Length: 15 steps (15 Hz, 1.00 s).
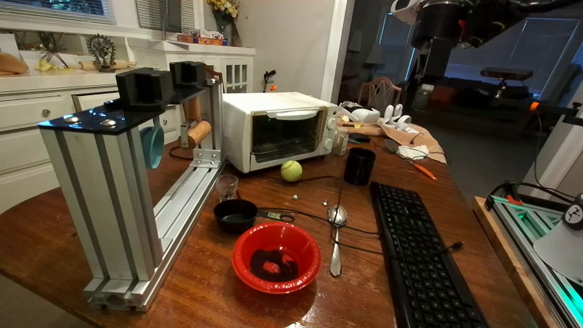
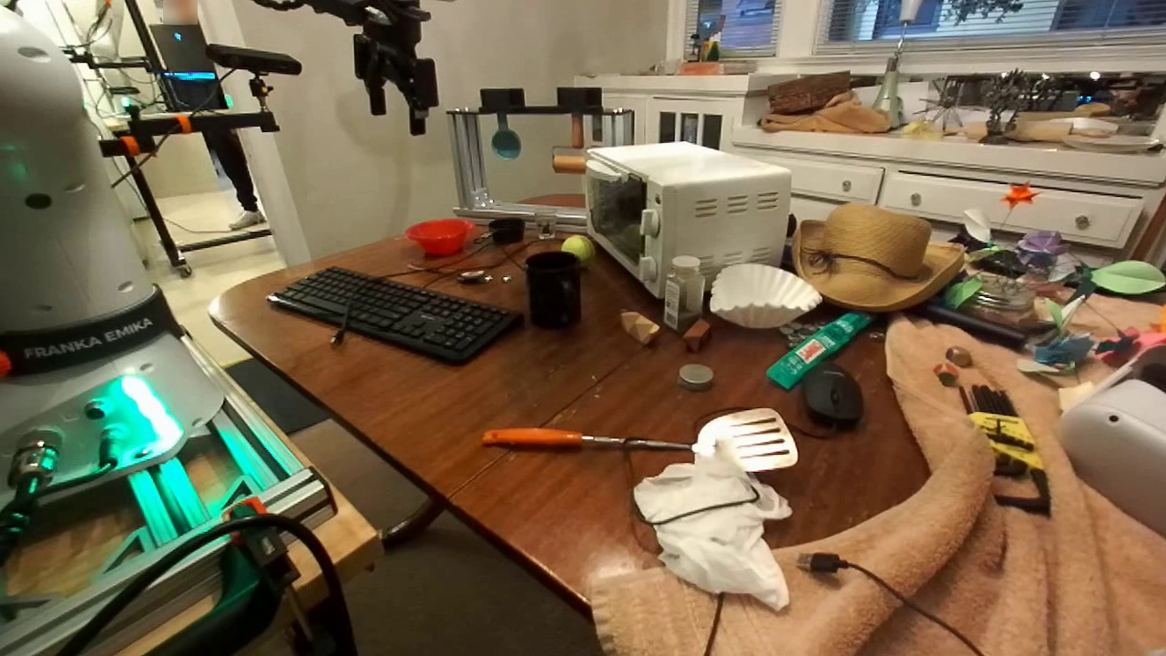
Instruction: Move the grey stand forwards.
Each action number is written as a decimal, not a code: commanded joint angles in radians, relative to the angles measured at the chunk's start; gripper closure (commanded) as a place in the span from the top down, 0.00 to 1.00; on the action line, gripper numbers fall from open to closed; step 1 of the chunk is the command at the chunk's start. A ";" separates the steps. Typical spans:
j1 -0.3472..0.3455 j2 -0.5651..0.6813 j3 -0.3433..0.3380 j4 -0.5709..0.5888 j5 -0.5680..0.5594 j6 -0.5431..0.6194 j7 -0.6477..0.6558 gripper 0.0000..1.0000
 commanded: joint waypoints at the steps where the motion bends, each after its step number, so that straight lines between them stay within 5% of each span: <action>1: 0.062 0.042 0.026 -0.018 0.191 0.107 0.015 1.00; 6: 0.162 0.132 0.064 -0.026 0.530 0.335 -0.044 1.00; 8: 0.268 0.185 0.020 -0.001 0.695 0.463 -0.098 1.00; 12: 0.443 0.288 -0.050 0.134 1.023 0.580 -0.244 1.00; 15: 0.489 0.374 -0.069 0.264 1.264 0.585 -0.422 1.00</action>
